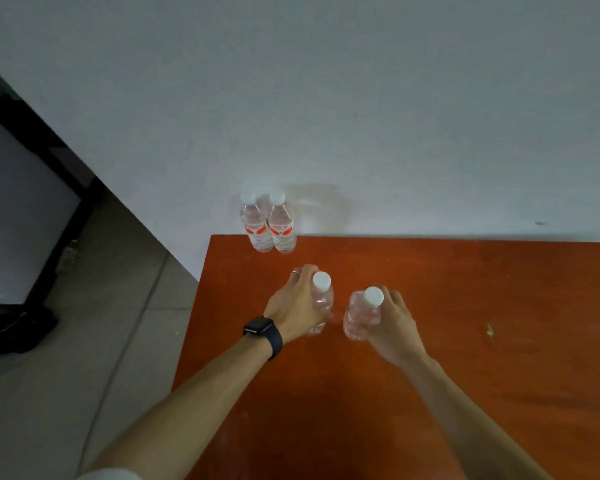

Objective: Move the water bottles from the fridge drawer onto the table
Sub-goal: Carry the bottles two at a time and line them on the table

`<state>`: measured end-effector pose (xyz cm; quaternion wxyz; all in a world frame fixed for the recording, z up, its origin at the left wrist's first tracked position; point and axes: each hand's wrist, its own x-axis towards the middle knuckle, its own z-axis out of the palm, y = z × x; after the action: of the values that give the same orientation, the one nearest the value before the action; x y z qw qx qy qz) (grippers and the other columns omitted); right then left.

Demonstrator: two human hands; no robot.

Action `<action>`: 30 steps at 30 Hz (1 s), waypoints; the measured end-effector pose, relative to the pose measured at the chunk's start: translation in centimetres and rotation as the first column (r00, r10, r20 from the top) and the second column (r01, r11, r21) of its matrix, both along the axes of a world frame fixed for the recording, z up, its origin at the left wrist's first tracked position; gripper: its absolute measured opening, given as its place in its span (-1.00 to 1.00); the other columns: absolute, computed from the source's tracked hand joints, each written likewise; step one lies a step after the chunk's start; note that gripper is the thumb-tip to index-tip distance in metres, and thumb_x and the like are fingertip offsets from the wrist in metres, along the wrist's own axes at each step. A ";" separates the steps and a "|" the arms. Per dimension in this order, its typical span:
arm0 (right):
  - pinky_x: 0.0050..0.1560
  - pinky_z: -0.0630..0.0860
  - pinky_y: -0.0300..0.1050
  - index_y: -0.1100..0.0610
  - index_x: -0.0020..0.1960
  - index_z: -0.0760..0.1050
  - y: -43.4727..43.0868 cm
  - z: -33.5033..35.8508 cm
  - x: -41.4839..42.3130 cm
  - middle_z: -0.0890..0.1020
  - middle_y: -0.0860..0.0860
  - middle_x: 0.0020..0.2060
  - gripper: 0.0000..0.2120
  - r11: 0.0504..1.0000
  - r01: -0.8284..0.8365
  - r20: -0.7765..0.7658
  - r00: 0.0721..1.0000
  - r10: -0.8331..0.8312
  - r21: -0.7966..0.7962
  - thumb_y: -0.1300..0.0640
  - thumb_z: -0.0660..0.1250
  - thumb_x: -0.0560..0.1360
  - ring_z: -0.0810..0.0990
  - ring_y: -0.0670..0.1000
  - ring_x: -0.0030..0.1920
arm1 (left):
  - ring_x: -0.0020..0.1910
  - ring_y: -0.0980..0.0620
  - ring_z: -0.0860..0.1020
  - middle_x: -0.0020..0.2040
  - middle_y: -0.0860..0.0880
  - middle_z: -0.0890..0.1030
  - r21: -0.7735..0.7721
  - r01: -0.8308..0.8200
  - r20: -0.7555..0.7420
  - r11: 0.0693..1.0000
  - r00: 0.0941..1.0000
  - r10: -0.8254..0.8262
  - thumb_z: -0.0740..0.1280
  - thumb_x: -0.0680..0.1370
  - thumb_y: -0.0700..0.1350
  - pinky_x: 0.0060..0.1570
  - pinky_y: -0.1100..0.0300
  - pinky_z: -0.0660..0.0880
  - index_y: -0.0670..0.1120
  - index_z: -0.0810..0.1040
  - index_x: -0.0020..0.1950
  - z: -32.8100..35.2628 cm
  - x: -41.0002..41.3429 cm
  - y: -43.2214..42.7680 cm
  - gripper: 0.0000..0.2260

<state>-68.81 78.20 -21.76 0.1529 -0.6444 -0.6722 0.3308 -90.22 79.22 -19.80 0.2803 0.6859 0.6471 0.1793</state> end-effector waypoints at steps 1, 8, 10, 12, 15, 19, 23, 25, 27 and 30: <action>-0.09 0.37 -0.32 -0.01 0.38 0.34 1.4 -0.1 -0.4 0.47 -0.07 0.23 -0.30 1.000 0.019 -0.014 1.000 -0.019 0.002 -0.05 0.59 0.35 0.47 -0.10 0.11 | -0.08 0.00 0.56 0.16 0.03 0.49 0.045 0.003 -0.017 0.999 1.000 -0.002 0.59 0.34 0.09 -0.16 0.09 0.61 0.15 0.23 0.25 0.1 -0.4 1.4 -0.33; -0.19 0.30 -0.44 -0.02 0.42 0.37 11.2 -0.8 -3.4 0.46 -0.07 0.23 -0.30 0.994 0.089 -0.111 0.990 -0.083 0.057 -0.08 0.57 0.37 0.46 -0.12 0.06 | 0.07 -0.07 0.61 0.01 -0.03 0.68 0.367 0.124 -0.381 0.922 0.924 0.027 0.60 0.28 0.19 0.14 0.04 0.40 0.06 0.31 0.21 0.2 -2.7 12.0 -0.34; -0.21 0.30 -0.44 -0.02 0.41 0.36 13.6 -1.0 -4.4 0.47 -0.06 0.24 -0.29 0.992 0.092 -0.125 0.989 -0.081 0.085 -0.06 0.58 0.36 0.47 -0.12 0.05 | 0.09 -0.05 0.60 -0.05 -0.01 0.69 0.394 0.165 -0.462 0.904 0.886 0.040 0.57 0.26 0.22 0.12 0.04 0.25 0.03 0.33 0.15 0.0 -3.3 14.3 -0.36; -0.23 0.31 -0.43 0.00 0.42 0.33 15.9 -1.3 -5.4 0.46 -0.04 0.27 -0.26 0.991 0.083 -0.140 0.988 -0.067 0.106 -0.03 0.60 0.35 0.47 -0.11 0.04 | 0.10 0.00 0.59 -0.12 0.02 0.69 0.437 0.197 -0.532 0.878 0.843 0.075 0.54 0.23 0.28 0.06 0.02 0.16 0.01 0.36 0.11 0.0 -3.9 16.4 -0.36; -0.19 0.33 -0.41 -0.02 0.44 0.28 18.5 -1.8 -6.6 0.44 0.00 0.32 -0.23 0.990 0.080 -0.161 0.985 -0.061 0.114 0.01 0.60 0.35 0.48 -0.07 0.05 | 0.19 0.03 0.56 -0.16 0.06 0.69 0.402 0.276 -0.624 0.873 0.780 0.040 0.49 0.31 0.34 0.16 -0.02 0.13 -0.04 0.33 0.14 -0.2 -4.4 18.2 -0.35; -0.19 0.33 -0.42 -0.08 0.47 0.20 20.5 -2.4 -7.9 0.40 0.00 0.36 -0.21 0.993 0.054 -0.181 0.983 -0.033 0.110 0.01 0.56 0.39 0.46 -0.07 0.05 | 0.22 -0.01 0.52 -0.08 0.05 0.68 0.289 0.278 -0.663 0.916 0.748 -0.018 0.33 0.45 0.38 0.25 -0.06 0.06 -0.07 0.30 0.24 -0.8 -5.1 19.3 -0.38; -0.16 0.46 -0.29 -0.03 0.47 0.16 20.8 -2.9 -7.9 0.45 0.04 0.35 -0.18 0.985 0.054 -0.185 0.982 -0.023 0.167 -0.04 0.57 0.39 0.54 -0.02 0.06 | 0.16 -0.05 0.55 0.00 0.00 0.67 0.244 0.316 -0.721 0.917 0.692 -0.047 0.31 0.48 0.39 0.28 -0.06 0.14 -0.05 0.24 0.30 -0.8 -5.6 20.3 -0.36; -0.08 0.58 -0.11 0.04 0.47 0.15 20.7 -3.3 -7.5 0.50 0.06 0.33 -0.13 0.985 0.063 -0.192 0.981 -0.031 0.160 -0.08 0.60 0.36 0.60 0.07 0.13 | 0.15 -0.07 0.55 0.02 -0.02 0.67 0.211 0.336 -0.679 0.918 0.726 -0.109 0.30 0.50 0.37 0.29 0.00 0.26 -0.01 0.28 0.29 -0.5 -6.0 20.8 -0.42; 0.06 0.60 0.03 0.07 0.46 0.19 20.7 -3.7 -6.9 0.54 0.08 0.31 -0.15 0.995 0.038 -0.131 0.991 -0.025 0.095 -0.15 0.58 0.37 0.59 0.11 0.19 | 0.14 -0.08 0.54 0.04 -0.02 0.66 0.173 0.312 -0.556 0.934 0.814 -0.169 0.28 0.55 0.32 0.27 0.05 0.32 0.00 0.37 0.27 0.2 -6.5 21.4 -0.53; 0.07 0.59 -0.04 0.06 0.45 0.24 20.7 -4.3 -6.6 0.60 0.04 0.27 -0.24 1.000 -0.002 -0.126 0.992 0.005 0.026 -0.16 0.53 0.42 0.64 0.08 0.15 | 0.07 -0.10 0.56 0.04 -0.03 0.65 0.161 0.275 -0.464 0.948 0.869 -0.173 0.30 0.59 0.23 0.14 0.10 0.35 -0.01 0.45 0.25 0.9 -7.0 21.9 -0.61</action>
<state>-75.45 98.95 -26.05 0.2028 -0.6190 -0.6667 0.3622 -97.18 101.16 -18.93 0.0660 0.8061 0.5854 0.0550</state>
